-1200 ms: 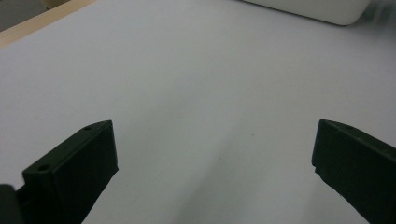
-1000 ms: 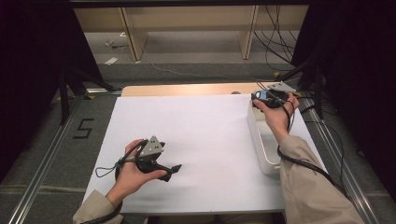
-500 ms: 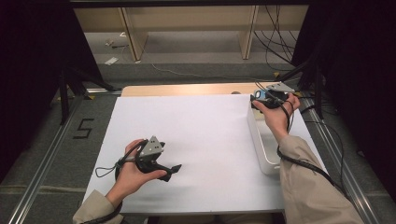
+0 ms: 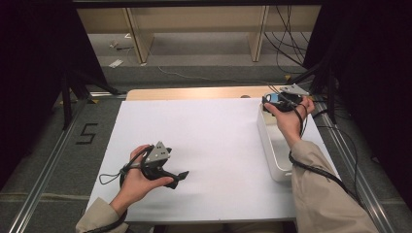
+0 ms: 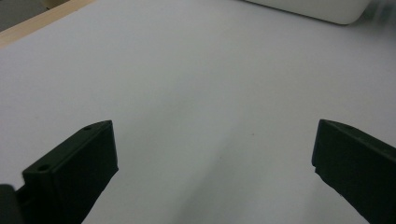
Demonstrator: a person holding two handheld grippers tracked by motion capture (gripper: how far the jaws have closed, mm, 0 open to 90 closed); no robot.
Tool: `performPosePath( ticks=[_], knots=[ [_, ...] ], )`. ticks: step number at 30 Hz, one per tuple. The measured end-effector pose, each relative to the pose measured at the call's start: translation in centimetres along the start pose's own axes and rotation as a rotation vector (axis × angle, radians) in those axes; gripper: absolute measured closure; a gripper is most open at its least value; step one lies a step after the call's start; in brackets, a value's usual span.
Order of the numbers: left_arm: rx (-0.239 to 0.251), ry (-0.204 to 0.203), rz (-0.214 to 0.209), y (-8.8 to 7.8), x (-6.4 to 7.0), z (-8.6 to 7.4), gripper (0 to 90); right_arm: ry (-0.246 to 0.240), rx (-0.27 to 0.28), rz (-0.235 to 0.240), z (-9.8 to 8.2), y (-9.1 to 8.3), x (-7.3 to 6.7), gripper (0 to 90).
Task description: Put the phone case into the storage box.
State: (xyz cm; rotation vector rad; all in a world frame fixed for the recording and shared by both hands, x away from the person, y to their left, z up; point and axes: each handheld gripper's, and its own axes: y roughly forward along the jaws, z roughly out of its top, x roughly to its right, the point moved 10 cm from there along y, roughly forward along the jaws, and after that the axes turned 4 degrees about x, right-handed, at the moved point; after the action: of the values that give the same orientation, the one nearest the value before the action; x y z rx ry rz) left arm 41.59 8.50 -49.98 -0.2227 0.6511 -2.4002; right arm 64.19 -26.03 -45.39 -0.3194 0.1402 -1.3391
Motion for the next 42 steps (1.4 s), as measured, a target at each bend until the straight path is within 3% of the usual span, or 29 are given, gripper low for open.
performPosePath(
  ticks=[27,42],
  knots=[
    [-0.002,0.001,0.003,-0.1,0.0,0.0,0.0,0.041,0.038,0.015,1.8,-2.3,0.6,4.5],
    [-0.003,0.001,0.003,-0.1,0.0,0.1,0.0,0.021,0.037,0.019,1.5,-3.8,0.1,4.4]
  ],
)
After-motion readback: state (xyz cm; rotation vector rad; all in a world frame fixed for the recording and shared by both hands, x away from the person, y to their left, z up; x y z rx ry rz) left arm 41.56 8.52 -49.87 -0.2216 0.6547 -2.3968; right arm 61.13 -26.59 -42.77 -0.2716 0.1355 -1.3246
